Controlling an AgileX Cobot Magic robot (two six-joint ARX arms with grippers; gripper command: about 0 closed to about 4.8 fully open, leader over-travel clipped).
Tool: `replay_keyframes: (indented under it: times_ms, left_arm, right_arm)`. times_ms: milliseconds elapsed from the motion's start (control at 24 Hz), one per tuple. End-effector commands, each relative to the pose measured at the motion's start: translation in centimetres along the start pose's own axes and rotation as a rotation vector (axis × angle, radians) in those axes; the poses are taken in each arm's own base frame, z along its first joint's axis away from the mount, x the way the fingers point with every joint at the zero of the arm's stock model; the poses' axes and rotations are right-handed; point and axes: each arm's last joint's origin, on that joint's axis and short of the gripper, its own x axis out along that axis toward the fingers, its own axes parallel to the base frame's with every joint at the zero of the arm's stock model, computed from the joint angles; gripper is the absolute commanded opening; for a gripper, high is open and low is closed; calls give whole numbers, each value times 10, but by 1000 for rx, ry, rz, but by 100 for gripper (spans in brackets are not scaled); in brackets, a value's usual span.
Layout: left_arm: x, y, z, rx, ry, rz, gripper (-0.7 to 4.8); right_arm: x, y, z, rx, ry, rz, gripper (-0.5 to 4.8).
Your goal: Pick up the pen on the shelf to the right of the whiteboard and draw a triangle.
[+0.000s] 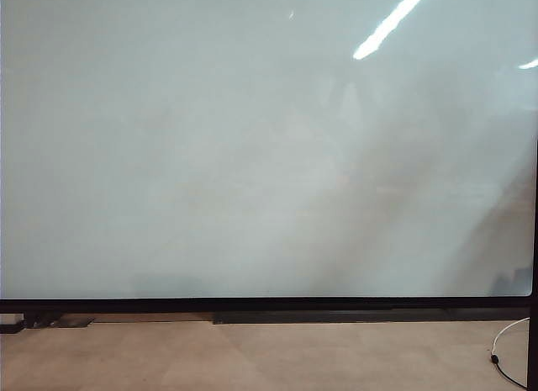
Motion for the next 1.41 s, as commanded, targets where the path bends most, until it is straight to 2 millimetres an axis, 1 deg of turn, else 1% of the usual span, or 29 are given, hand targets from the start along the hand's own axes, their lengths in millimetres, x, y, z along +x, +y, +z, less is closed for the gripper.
replay_keyframes:
  times_ms: [42, 83, 250, 374, 499, 707, 999, 1082, 1123, 1248, 1415]
  left_arm:
    - [0, 0, 2, 1, -11, -1, -5]
    - [0, 0, 2, 1, -11, 0, -5]
    - [0, 0, 2, 1, -11, 0, -5]
    - [0, 0, 2, 1, -11, -1, -5]
    - [0, 0, 2, 1, -11, 0, -5]
    - [0, 0, 2, 1, -11, -1, -5]
    - [0, 0, 2, 1, -11, 0, -5]
    - [0, 0, 2, 1, -11, 0, -5]
    - [0, 0, 2, 1, -12, -1, -5]
    - [0, 0, 2, 1, -11, 0, -5]
    - [0, 0, 2, 1, -11, 0, -5]
  right_arm:
    - [1, 1, 3, -12, -12, 12, 89]
    - [1, 1, 3, -12, -12, 12, 88]
    - [1, 1, 3, -13, -13, 12, 43]
    - [1, 1, 3, -13, -13, 12, 38]
    - [1, 1, 3, -13, -13, 11, -3]
    - [-2, -3, 4, -13, -16, -13, -2]
    - [-11, -13, 12, -23, -51, -76, -2]
    - [-16, -17, 19, -33, -78, -111, -2]
    - [-21, -21, 22, -39, -88, -158, -2]
    - [-28, -25, 33, -50, -100, -225, -3]
    - [-44, -13, 56, -73, -139, -301, -3]
